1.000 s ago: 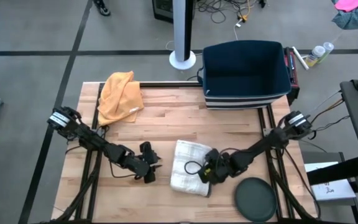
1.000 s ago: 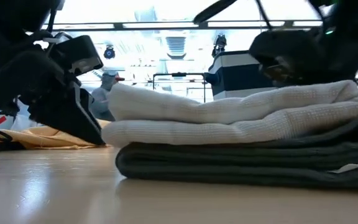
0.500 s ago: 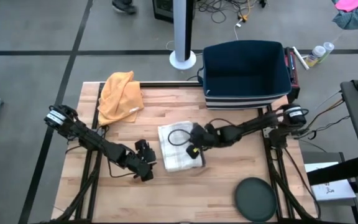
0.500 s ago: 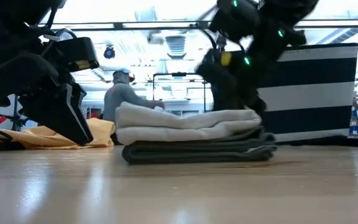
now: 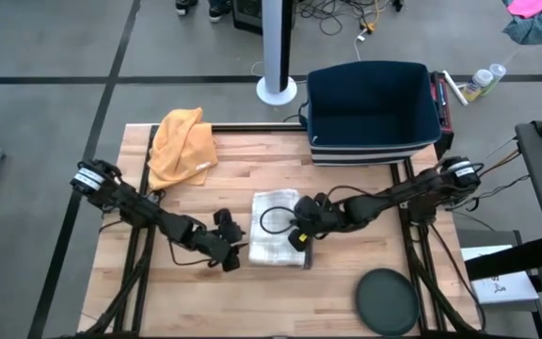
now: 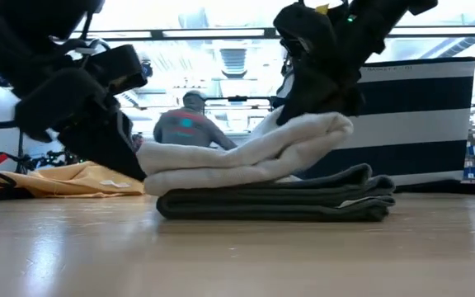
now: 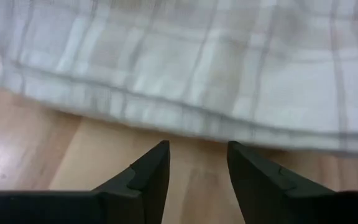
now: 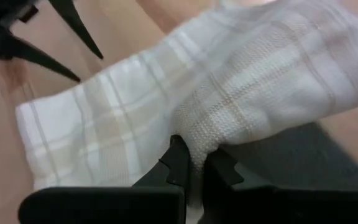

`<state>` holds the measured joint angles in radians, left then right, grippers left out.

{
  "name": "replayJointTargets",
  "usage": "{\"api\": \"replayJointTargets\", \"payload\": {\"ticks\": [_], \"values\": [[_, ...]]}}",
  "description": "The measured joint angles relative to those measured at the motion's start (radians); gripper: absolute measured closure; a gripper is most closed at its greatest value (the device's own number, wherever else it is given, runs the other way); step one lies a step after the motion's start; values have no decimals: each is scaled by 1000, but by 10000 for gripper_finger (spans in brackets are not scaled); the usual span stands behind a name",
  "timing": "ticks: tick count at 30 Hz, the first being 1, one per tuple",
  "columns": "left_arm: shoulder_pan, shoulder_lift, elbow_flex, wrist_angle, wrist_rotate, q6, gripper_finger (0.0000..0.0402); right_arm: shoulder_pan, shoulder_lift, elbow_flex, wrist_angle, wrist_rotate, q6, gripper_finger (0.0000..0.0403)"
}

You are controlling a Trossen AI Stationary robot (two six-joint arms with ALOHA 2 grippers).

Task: Fold kitchen towel into neat rectangle
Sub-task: Stack the white patterned towel on top of the gray towel

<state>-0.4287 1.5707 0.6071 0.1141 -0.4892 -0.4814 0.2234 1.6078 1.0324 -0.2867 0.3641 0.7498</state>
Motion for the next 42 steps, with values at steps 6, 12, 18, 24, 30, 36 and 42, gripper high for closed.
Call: {"api": "replayJointTargets", "payload": {"ticks": [6,12,18,24,30,36,42], "values": [[18,2,0,-7,0,15,249,-11,-12,101,-54,4,-27,389],[16,2,0,-4,1,-1,249,58,0,101,-194,52,141,389],[20,2,-1,-1,1,11,249,65,57,24,-201,64,235,389],[20,2,-1,-1,1,-1,249,65,61,-4,-207,92,272,389],[20,2,-1,-2,1,-3,249,74,22,27,-243,100,274,389],[20,2,-1,-2,1,-6,249,73,29,21,-329,58,319,389],[20,2,-1,-3,2,-6,249,71,73,-13,-334,44,339,382]]}}
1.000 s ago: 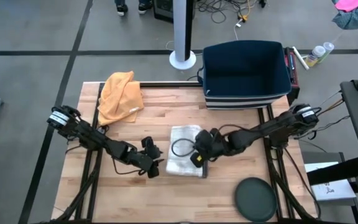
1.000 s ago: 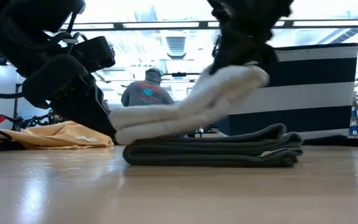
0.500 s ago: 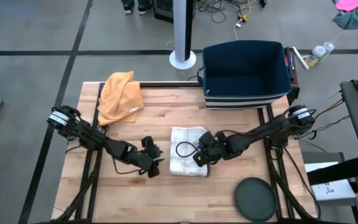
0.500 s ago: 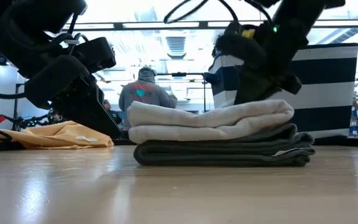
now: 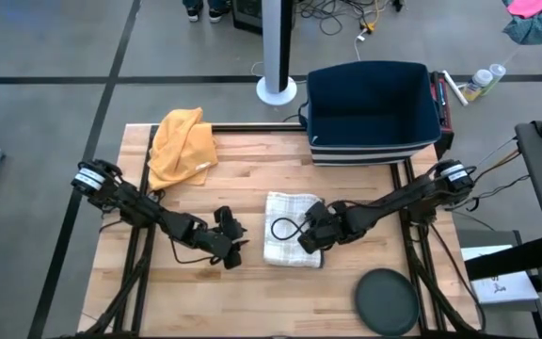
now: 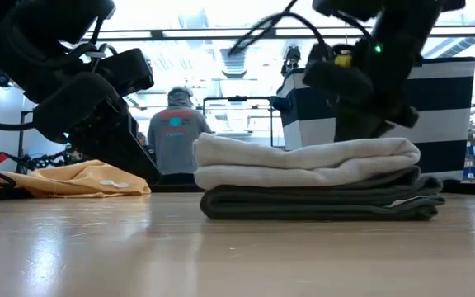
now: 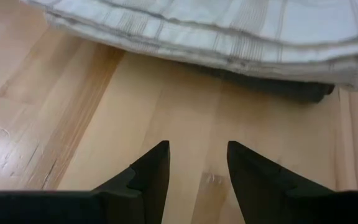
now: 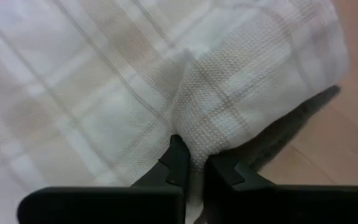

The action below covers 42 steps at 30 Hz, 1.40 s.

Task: Fold kitchen towel into neat rectangle
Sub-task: Stack the white patterned towel on top of the gray towel

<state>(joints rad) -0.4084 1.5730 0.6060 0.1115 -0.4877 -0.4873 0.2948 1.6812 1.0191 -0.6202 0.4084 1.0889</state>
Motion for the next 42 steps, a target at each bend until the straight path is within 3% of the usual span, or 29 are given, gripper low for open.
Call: {"api": "replayJointTargets", "payload": {"ticks": [5,11,17,22,29,36,42], "values": [[0,0,0,1,0,0,249,-1,15,-7,-42,-22,14,335],[0,0,0,7,0,-2,249,15,-65,27,-148,-40,10,253],[32,0,0,20,44,16,249,30,-140,21,-347,-125,-172,201],[151,34,0,48,171,89,249,16,-137,-69,-371,-241,-478,198],[258,140,51,111,322,240,249,-38,-81,-179,-123,-336,-695,207],[313,254,242,-27,380,351,249,-90,-53,-167,-3,-347,-812,208],[351,264,413,-289,406,415,249,-122,-40,-105,2,-304,-904,207]]}}
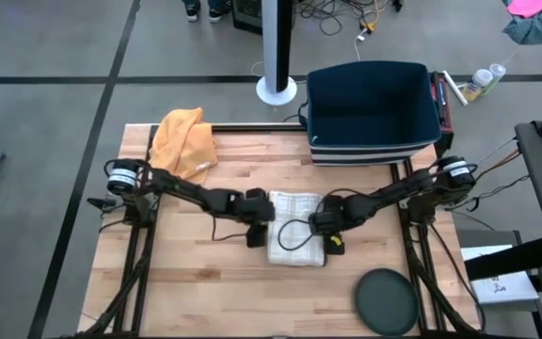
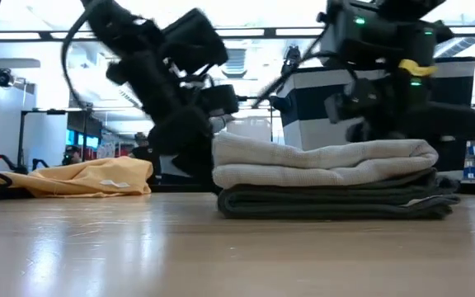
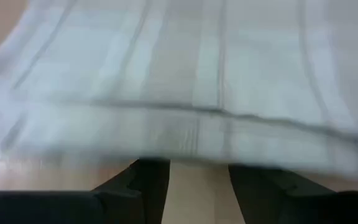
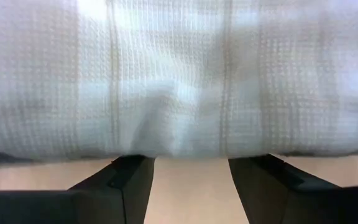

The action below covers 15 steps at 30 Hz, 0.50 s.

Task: Fold kitchen towel into neat rectangle
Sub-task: Stack the white patterned towel on top of the gray towel

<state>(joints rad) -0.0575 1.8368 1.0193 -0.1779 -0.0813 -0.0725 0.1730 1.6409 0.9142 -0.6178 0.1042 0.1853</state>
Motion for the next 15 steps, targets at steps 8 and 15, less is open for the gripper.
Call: {"api": "replayJointTargets", "payload": {"ticks": [8,15], "values": [[27,102,212,-309,52,58,249,-16,-2,53,-102,34,-44,207],[61,139,299,-455,74,33,249,-15,-2,-32,-100,25,-31,207]]}}
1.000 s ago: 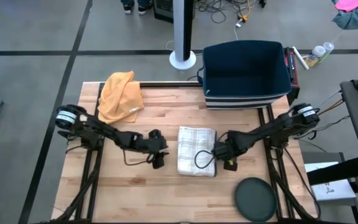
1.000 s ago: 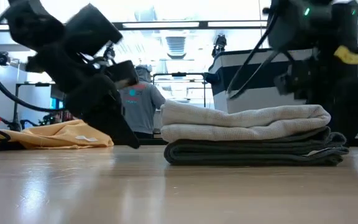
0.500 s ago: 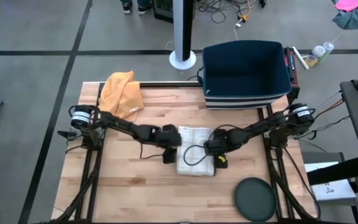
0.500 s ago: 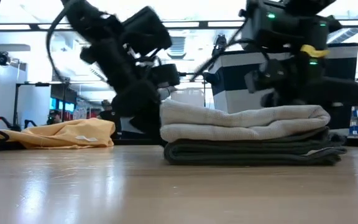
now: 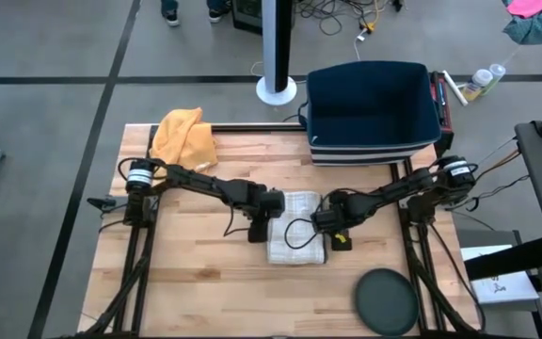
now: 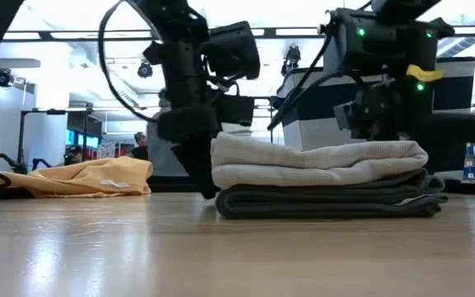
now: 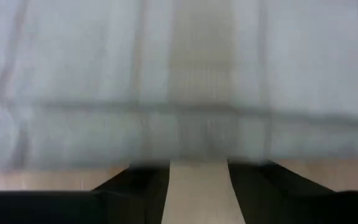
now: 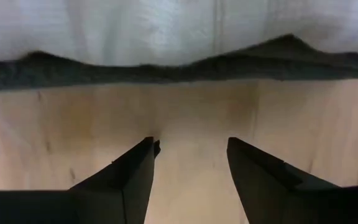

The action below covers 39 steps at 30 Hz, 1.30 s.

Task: Fold kitchen towel into neat rectangle
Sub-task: Stack the white patterned towel on top of the gray towel

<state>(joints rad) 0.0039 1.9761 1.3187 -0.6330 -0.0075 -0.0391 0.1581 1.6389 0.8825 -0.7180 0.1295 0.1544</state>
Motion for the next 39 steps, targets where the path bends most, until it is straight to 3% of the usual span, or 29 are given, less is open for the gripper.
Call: {"api": "replayJointTargets", "payload": {"ticks": [7,15,20,30,34,39], "values": [[28,78,102,2,32,12,249,0,-1,3,116,4,-42,208],[27,95,159,-111,46,10,249,0,-46,6,-8,4,-15,208],[26,66,130,-141,24,5,249,24,-181,-32,-27,20,64,207],[-17,-96,20,-102,-124,-57,249,49,-528,-284,334,133,133,221],[-34,-205,-53,92,-185,-106,249,46,-570,-369,613,185,42,229],[-69,-264,-195,566,-183,-115,249,21,-478,-485,914,197,-10,242]]}}
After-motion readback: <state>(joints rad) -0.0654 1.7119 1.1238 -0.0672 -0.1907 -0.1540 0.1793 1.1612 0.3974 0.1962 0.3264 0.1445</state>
